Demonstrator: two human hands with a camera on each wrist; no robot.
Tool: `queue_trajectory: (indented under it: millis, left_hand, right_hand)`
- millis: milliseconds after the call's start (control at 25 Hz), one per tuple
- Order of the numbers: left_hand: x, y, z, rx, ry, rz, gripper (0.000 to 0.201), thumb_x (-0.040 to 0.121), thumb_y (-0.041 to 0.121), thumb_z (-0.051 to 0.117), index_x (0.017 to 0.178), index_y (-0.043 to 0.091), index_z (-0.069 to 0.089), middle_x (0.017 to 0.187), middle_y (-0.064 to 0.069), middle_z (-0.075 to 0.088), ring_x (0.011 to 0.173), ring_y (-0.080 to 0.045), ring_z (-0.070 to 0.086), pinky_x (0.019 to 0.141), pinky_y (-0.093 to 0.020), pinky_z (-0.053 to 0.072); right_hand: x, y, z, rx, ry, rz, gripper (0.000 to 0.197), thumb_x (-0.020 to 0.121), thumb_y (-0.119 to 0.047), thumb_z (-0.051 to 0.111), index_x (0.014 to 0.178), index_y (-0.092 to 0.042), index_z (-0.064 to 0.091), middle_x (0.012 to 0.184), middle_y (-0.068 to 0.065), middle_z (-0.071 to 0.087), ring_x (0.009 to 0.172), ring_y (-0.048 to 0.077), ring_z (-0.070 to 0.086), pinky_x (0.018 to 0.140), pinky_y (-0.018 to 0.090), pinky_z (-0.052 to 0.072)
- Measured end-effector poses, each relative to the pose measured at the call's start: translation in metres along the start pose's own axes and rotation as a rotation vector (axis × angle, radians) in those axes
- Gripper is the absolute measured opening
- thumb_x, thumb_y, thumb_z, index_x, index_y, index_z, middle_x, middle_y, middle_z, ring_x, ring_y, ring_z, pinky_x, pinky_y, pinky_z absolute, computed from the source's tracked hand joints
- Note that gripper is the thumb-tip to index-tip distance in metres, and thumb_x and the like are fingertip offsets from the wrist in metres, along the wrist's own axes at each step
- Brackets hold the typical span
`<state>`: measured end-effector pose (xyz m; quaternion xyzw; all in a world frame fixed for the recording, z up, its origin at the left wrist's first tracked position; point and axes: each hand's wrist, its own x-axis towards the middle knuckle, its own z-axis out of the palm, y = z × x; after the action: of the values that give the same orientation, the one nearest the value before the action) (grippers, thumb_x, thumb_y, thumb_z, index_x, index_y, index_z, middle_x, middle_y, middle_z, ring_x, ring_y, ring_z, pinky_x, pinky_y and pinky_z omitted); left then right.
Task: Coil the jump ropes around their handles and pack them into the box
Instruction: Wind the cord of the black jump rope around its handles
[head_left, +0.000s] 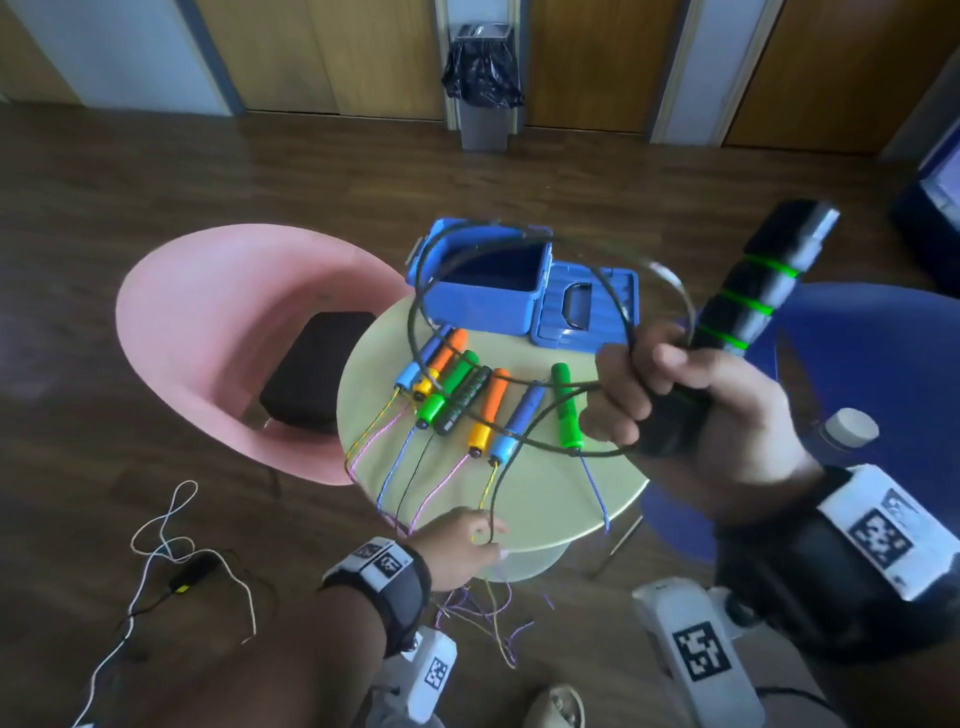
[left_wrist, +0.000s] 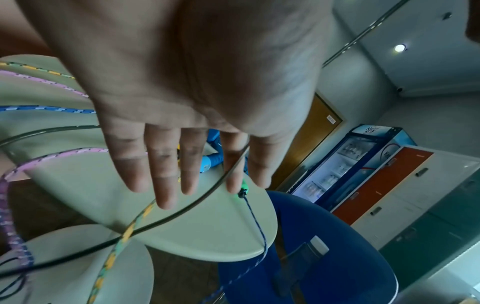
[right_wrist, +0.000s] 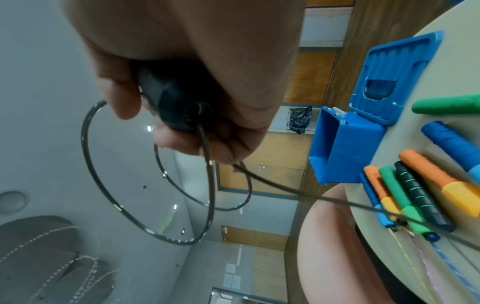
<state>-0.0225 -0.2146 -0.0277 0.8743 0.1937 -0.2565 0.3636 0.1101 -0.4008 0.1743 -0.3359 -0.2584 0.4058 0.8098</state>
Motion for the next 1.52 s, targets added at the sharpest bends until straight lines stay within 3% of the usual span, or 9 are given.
queue_trajectory:
  millis: [320,520,640,880,1000,1160,1240,1440,1520]
  left_hand:
    - [-0.024,0.024,-0.016,-0.529,0.347,-0.006,0.028,0.1,0.023,0.05,0.079,0.014,0.066,0.068,-0.003,0.069,0.065,-0.016,0.07,0.073,-0.037,0.055]
    - [-0.047,0.056,-0.046,-0.761,0.39,0.084,0.036,0.083,0.045,0.057,0.087,0.011,0.07,0.082,-0.012,0.076,0.078,-0.025,0.074,0.074,-0.034,0.055]
    - [-0.055,0.072,-0.055,-0.787,0.38,0.182,0.027,0.097,0.029,0.058,0.087,0.006,0.068,0.082,-0.015,0.075,0.075,-0.024,0.072,0.071,-0.032,0.054]
    - [-0.055,0.076,-0.056,-0.682,0.366,0.234,0.027,0.103,0.02,0.048,0.087,0.009,0.067,0.085,-0.014,0.074,0.079,-0.027,0.072,0.074,-0.038,0.053]
    - [-0.055,0.079,-0.056,-0.608,0.37,0.236,0.026,0.103,0.019,0.049,0.086,0.011,0.068,0.078,-0.004,0.074,0.078,-0.023,0.072,0.075,-0.037,0.055]
    - [-0.052,0.083,-0.059,-0.604,0.364,0.249,0.029,0.103,0.017,0.05,0.082,0.021,0.069,0.072,0.0,0.073,0.071,-0.018,0.068,0.072,-0.036,0.057]
    - [-0.048,0.075,-0.057,-0.677,0.34,0.253,0.025,0.102,0.012,0.05,0.088,0.017,0.069,0.076,-0.003,0.074,0.071,-0.02,0.07,0.067,-0.032,0.055]
    - [-0.017,0.033,-0.028,-0.96,0.448,-0.131,0.018,0.098,0.009,0.051,0.099,-0.002,0.065,0.076,-0.015,0.068,0.063,-0.025,0.061,0.058,-0.028,0.049]
    - [-0.002,0.02,-0.005,-0.894,0.267,-0.327,0.026,0.099,0.023,0.053,0.109,0.001,0.062,0.086,-0.014,0.069,0.071,-0.024,0.065,0.069,-0.032,0.055]
  right_hand:
    - [-0.01,0.009,-0.023,-0.486,0.408,0.018,0.016,0.066,-0.016,0.069,0.068,-0.011,0.054,0.057,0.012,0.051,0.058,0.027,0.047,0.061,0.037,0.036]
    - [-0.025,0.03,-0.033,-0.664,0.388,0.207,0.021,0.073,-0.019,0.068,0.068,-0.005,0.053,0.057,0.014,0.055,0.057,0.023,0.043,0.051,0.023,0.036]
    - [-0.025,0.045,-0.04,-0.625,0.414,0.245,0.022,0.077,-0.013,0.072,0.07,-0.002,0.055,0.062,0.014,0.055,0.055,0.019,0.051,0.056,0.019,0.044]
    - [-0.019,0.075,-0.05,-0.581,0.407,0.397,0.028,0.085,-0.014,0.073,0.096,0.01,0.064,0.071,0.015,0.067,0.072,0.027,0.053,0.07,0.037,0.042]
    - [-0.013,0.09,-0.048,-0.569,0.296,0.438,0.02,0.079,-0.021,0.07,0.091,-0.005,0.069,0.071,0.011,0.064,0.07,0.022,0.054,0.062,0.029,0.041]
    - [-0.004,0.108,-0.049,-0.652,0.237,0.494,0.038,0.075,-0.021,0.071,0.091,0.011,0.057,0.074,0.012,0.06,0.063,0.016,0.058,0.052,0.021,0.038]
    - [0.0,0.113,-0.05,-0.659,0.288,0.482,0.024,0.078,-0.015,0.072,0.082,0.002,0.055,0.067,0.008,0.059,0.059,0.017,0.058,0.051,0.021,0.039]
    - [0.004,0.117,-0.053,-0.671,0.447,0.495,0.024,0.086,0.005,0.062,0.071,-0.006,0.048,0.058,0.01,0.056,0.044,0.012,0.056,0.047,0.024,0.036]
    - [0.003,0.115,-0.054,-0.611,0.472,0.472,0.014,0.087,0.006,0.059,0.078,-0.001,0.052,0.064,0.016,0.058,0.044,0.012,0.057,0.045,0.021,0.037]
